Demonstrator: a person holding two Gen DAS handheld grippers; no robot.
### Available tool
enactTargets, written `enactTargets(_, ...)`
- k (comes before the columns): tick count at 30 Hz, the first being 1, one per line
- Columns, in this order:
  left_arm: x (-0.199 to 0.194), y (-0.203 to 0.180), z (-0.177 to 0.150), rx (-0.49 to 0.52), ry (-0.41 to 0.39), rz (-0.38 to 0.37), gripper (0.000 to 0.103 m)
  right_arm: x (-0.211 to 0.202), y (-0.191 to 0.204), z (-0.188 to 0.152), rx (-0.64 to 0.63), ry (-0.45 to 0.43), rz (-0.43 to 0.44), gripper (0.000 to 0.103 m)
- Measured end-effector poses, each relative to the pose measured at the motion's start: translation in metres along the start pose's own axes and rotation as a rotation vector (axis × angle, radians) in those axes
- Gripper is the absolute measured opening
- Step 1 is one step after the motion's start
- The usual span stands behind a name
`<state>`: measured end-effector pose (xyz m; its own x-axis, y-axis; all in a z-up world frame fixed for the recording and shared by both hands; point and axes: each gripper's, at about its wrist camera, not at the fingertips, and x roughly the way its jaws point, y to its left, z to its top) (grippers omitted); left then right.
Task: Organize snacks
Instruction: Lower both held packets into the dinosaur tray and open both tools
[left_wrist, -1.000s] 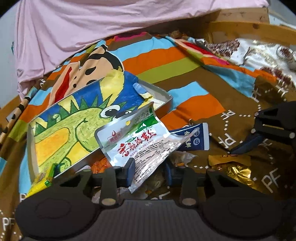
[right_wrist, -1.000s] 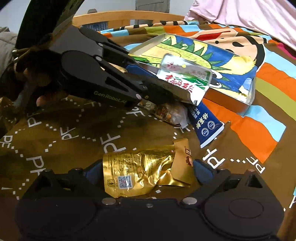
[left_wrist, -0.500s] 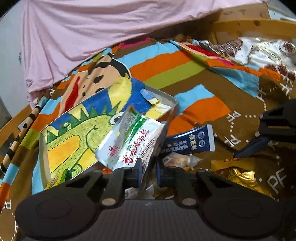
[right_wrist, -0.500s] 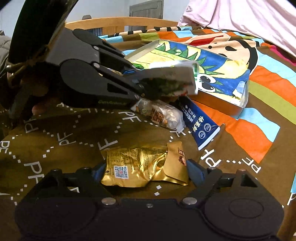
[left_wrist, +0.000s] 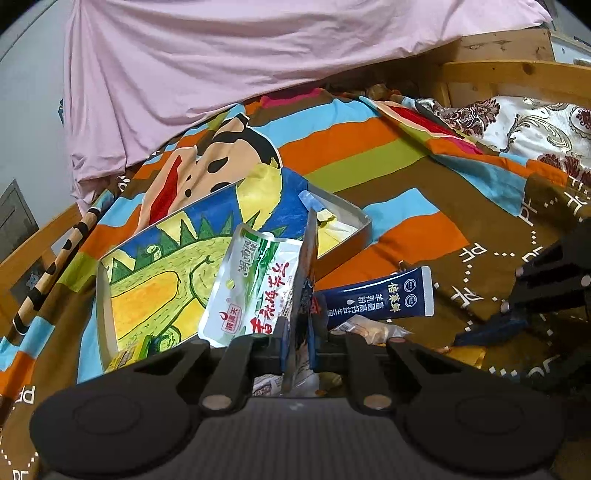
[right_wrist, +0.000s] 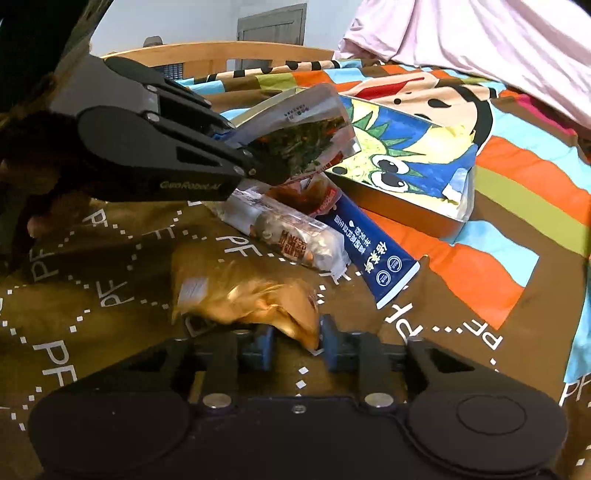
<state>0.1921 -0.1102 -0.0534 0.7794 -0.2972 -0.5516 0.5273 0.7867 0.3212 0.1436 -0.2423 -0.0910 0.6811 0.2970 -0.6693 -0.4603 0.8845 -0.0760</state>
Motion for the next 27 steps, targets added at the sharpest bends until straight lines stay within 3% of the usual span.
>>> enactTargets(2, 0.000, 0.000, -0.001, -0.004, 0.002, -0.005, 0.010, 0.001, 0.006, 0.000, -0.039, -0.011, -0.021, 0.062)
enactTargets(8, 0.000, 0.003, -0.004, -0.023, -0.011, -0.006, 0.010, 0.010, 0.029, 0.002, -0.232, -0.063, -0.068, 0.068)
enactTargets(9, -0.001, 0.004, -0.004, -0.028, -0.013, -0.009, 0.010, 0.012, 0.031, 0.002, -0.250, -0.067, -0.068, 0.066)
enactTargets(13, -0.002, 0.007, -0.008, -0.041, -0.024, -0.015, 0.010, 0.017, 0.039, 0.002, -0.307, -0.081, -0.060, 0.041)
enactTargets(17, -0.003, 0.007, -0.008, -0.046, -0.028, -0.012, 0.010, 0.016, 0.045, -0.001, -0.343, -0.103, -0.070, 0.023)
enactTargets(27, -0.015, 0.013, -0.001, -0.087, -0.039, 0.009, 0.010, 0.004, 0.039, 0.001, -0.298, -0.121, -0.115, 0.017)
